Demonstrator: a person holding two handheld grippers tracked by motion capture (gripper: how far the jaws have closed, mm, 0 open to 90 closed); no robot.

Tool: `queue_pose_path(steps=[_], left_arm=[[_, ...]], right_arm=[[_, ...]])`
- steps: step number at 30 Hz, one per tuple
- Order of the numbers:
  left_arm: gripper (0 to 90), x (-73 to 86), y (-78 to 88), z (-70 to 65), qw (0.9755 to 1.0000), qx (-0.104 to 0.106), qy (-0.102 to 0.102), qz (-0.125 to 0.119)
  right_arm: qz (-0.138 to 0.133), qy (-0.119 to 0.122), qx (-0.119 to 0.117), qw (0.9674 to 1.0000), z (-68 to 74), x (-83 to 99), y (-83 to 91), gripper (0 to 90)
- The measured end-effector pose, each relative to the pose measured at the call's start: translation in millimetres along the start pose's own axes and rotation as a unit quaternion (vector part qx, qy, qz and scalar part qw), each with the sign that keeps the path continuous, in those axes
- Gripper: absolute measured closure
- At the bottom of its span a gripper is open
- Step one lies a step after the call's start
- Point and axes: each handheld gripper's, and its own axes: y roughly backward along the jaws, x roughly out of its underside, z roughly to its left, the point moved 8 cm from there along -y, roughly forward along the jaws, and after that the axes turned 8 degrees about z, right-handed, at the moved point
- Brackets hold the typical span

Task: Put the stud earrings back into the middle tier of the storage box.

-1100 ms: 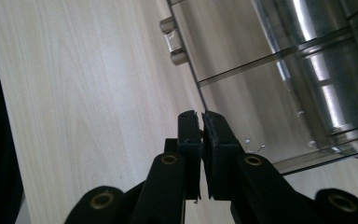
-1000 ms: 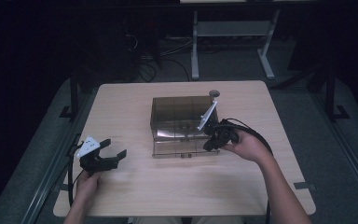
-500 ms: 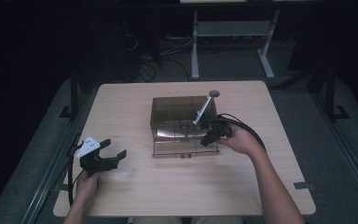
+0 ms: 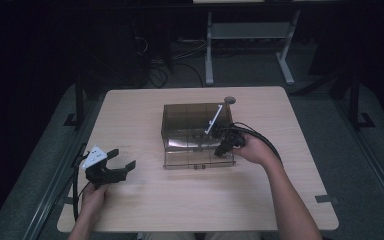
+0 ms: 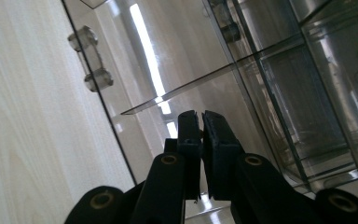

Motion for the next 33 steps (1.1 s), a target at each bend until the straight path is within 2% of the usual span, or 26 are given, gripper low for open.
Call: queue_pose_path(steps=[16,25,28,33], left_arm=[[12.8,-0.1,0.1,0.1,1.0000,0.001,0.002,-0.001],[12.8,0.1,0.0,-0.1,1.0000,0.000,-0.001,0.000],[12.8,0.5,0.0,-0.9,1.0000,0.002,-0.001,0.002],[12.8,0.5,-0.6,-1.9,1.0000,0.001,-0.002,0.002]], right_arm=[[-0.007,-0.007,0.005,0.9999,-3.0,0.0,-0.9,81.9],[-0.032,-0.007,-0.001,0.9995,3.9,5.5,13.8,75.1],[-0.045,-0.008,0.000,0.9989,8.1,12.5,22.5,73.2],[-0.049,-0.012,0.003,0.9987,10.7,19.0,28.5,70.1]])
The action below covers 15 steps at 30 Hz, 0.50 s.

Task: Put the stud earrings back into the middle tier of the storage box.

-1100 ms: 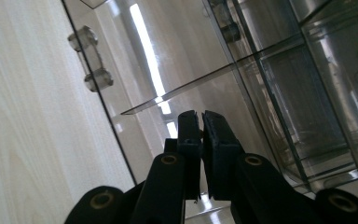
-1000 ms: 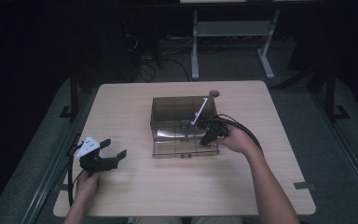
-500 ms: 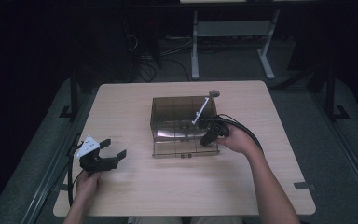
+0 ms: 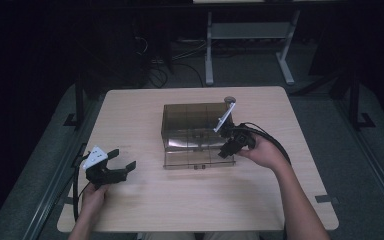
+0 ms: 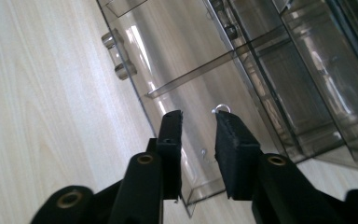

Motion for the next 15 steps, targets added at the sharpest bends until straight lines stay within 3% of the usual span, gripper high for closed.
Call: queue_pose_path(steps=[15], left_arm=[[12.8,0.2,-0.1,0.1,1.0000,-0.001,-0.003,0.002]], right_arm=[[-0.011,-0.013,0.008,0.9998,7.3,26.3,16.3,60.9]])
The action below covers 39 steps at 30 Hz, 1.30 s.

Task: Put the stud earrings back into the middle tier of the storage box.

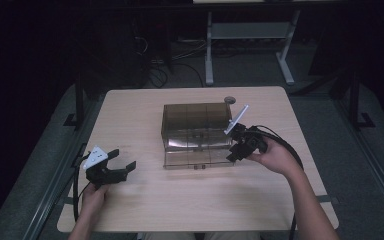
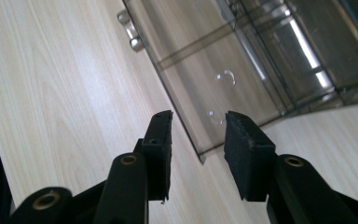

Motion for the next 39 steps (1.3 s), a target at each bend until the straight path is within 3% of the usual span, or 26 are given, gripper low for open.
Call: queue_pose_path(steps=[17,39], left_arm=[[12.8,-0.1,-0.2,0.1,1.0000,-0.001,0.000,0.000],[12.8,0.1,-0.2,0.0,1.0000,-0.001,0.000,0.001]], right_arm=[[-0.008,-0.022,-0.003,0.9997,1.9,30.8,1.2,56.5],[-0.022,-0.053,-0.010,0.9983,9.9,77.6,-10.9,53.6]])
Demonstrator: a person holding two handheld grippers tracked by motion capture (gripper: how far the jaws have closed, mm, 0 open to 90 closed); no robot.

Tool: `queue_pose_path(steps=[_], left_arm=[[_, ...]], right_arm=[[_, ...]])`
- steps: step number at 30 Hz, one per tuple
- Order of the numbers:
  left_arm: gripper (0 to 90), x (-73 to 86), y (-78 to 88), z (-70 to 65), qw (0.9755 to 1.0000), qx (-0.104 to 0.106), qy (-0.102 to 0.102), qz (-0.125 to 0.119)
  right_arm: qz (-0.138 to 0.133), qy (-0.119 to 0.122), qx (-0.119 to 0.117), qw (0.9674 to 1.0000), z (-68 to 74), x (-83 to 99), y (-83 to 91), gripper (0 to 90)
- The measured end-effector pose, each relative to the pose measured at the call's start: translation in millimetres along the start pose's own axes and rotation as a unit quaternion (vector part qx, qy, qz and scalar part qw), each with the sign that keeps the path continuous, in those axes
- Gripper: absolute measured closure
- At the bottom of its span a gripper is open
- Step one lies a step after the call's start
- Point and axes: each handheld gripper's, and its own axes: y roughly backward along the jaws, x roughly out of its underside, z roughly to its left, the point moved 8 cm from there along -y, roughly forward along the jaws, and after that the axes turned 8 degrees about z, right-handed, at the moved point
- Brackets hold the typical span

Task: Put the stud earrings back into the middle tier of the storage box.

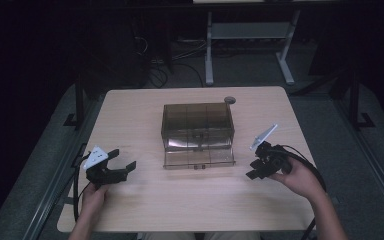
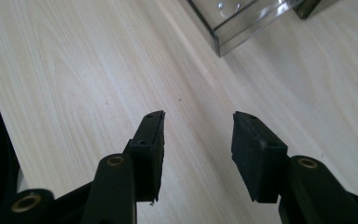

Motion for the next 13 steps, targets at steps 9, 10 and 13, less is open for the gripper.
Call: queue_pose_path(steps=[9,10,13], left_arm=[[12.8,-0.1,-0.4,0.2,1.0000,-0.001,-0.002,-0.002],[12.8,-0.1,-0.4,0.2,1.0000,-0.001,-0.002,-0.002],[12.8,-0.2,-0.4,0.5,1.0000,-0.001,-0.002,-0.002]], right_arm=[[-0.005,-0.016,-0.011,0.9998,8.0,22.9,-12.8,52.4],[-0.005,-0.016,-0.011,0.9998,8.0,22.9,-12.8,52.4],[-0.011,-0.018,-0.010,0.9997,11.1,27.5,-15.0,52.1]])
